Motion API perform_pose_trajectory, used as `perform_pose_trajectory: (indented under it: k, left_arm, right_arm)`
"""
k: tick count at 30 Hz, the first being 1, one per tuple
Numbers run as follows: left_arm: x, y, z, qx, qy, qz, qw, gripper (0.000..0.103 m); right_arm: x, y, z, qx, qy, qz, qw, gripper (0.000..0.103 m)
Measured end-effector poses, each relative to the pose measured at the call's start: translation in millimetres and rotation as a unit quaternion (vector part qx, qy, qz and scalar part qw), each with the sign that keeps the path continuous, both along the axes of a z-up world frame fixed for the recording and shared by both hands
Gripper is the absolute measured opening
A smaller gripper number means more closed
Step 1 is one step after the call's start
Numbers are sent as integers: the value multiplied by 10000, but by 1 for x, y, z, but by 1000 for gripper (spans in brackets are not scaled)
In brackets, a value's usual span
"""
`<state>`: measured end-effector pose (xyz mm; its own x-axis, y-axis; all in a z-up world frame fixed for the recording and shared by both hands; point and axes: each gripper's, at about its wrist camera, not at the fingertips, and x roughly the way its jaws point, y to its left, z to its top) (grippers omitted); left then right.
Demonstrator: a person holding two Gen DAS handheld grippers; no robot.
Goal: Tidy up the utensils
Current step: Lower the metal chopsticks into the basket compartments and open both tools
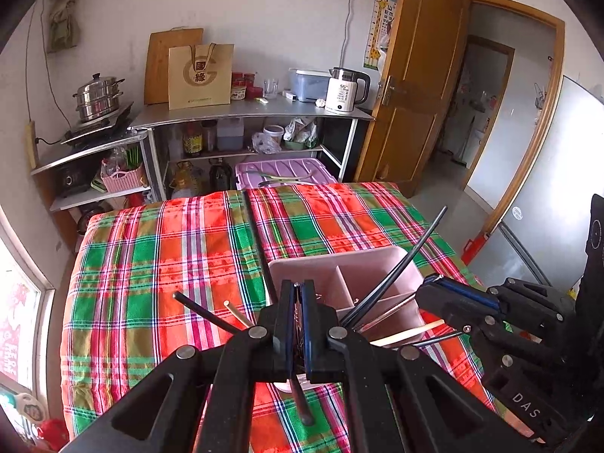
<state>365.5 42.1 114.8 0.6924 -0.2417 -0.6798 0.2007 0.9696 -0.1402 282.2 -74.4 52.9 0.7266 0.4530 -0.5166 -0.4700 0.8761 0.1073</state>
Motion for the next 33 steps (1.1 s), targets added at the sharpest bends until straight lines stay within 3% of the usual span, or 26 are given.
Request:
perform_pose_trajectory:
  k: [16, 25, 33]
  left_arm:
    - [-33, 4, 25, -38, -405, 43, 9992, 5]
    - [-101, 12, 37, -68, -895, 125, 9959, 6]
    - [-168, 13, 19, -136, -1163, 302, 9927, 15]
  right_arm:
    - [-22, -10, 22, 202, -240, 24, 9995, 11]
    - [-71, -31, 27, 271, -558, -16, 9981, 14]
    - [-121, -46, 9, 295, -701, -83, 9971, 20]
